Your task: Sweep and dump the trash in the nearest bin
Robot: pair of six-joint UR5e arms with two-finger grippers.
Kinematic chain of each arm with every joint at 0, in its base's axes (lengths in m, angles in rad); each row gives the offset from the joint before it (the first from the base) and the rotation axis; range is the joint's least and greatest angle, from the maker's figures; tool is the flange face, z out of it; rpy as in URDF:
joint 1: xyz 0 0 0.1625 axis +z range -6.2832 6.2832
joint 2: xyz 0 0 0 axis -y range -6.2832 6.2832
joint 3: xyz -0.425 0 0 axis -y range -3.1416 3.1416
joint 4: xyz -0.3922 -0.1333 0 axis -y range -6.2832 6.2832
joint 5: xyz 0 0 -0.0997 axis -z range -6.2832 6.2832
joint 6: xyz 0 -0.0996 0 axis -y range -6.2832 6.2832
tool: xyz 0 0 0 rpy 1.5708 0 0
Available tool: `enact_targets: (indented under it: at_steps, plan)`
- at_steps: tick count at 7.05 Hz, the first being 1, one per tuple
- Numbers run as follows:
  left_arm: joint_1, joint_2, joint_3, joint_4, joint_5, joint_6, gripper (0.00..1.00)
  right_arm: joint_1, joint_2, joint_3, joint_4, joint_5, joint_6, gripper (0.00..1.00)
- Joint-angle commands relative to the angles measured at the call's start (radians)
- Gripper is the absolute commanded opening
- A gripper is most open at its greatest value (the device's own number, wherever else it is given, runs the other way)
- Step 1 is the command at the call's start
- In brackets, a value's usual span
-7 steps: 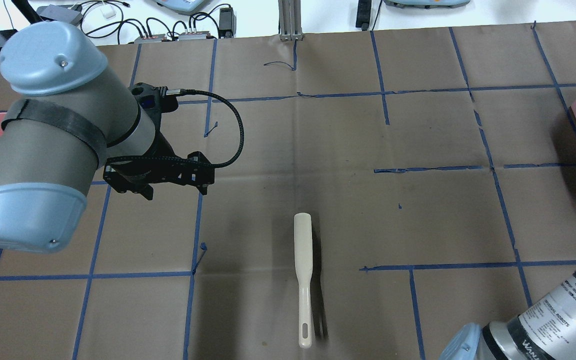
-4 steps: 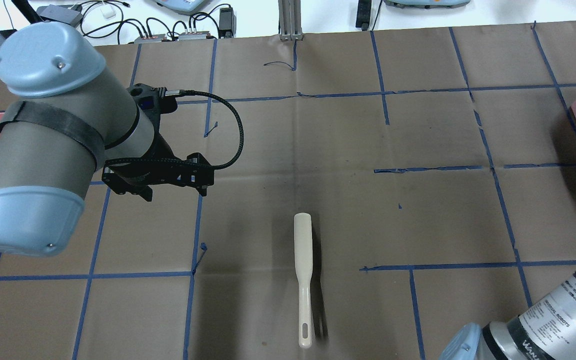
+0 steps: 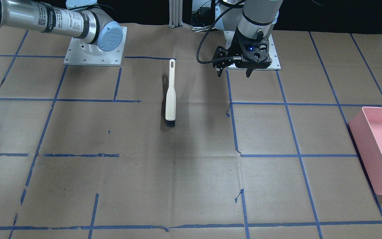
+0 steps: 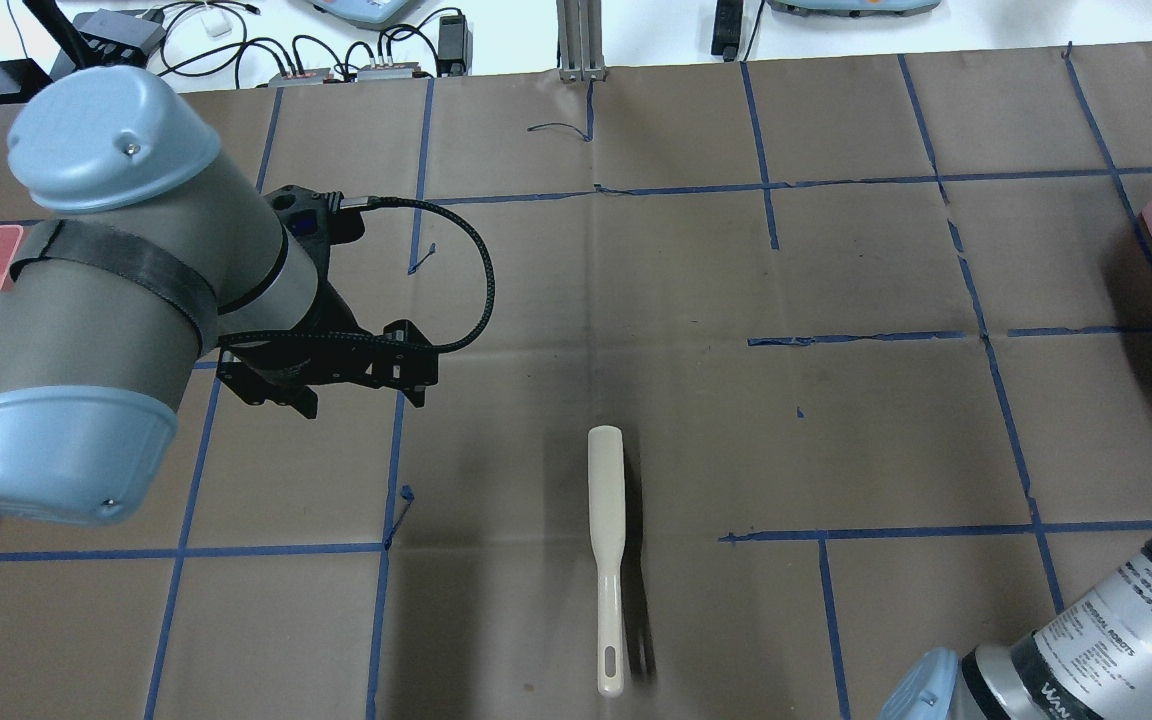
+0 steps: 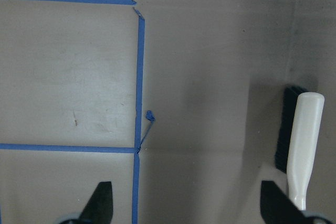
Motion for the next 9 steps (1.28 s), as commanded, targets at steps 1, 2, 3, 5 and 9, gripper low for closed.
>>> enact_targets:
  at_steps: [1,2,3,5,9]
  plan:
    - [0.0,0.002,0.0,0.002,-0.008,-0.006,1.0,0.062,-0.038,0.003,0.0,-0.021,-0.001,0.3]
    - [0.0,0.002,0.0,0.003,-0.008,-0.03,1.0,0.072,-0.038,0.003,-0.002,-0.027,-0.001,0.31]
    - [0.0,0.002,-0.001,0.009,-0.05,-0.05,1.0,0.072,-0.029,0.003,-0.013,-0.038,0.0,0.32]
    - [0.0,0.002,-0.001,0.013,-0.081,-0.05,1.0,0.073,-0.011,0.011,-0.08,-0.055,0.0,0.33]
    - [0.0,0.002,-0.001,0.013,-0.084,-0.069,1.0,0.073,0.032,0.008,-0.136,-0.053,-0.003,0.33]
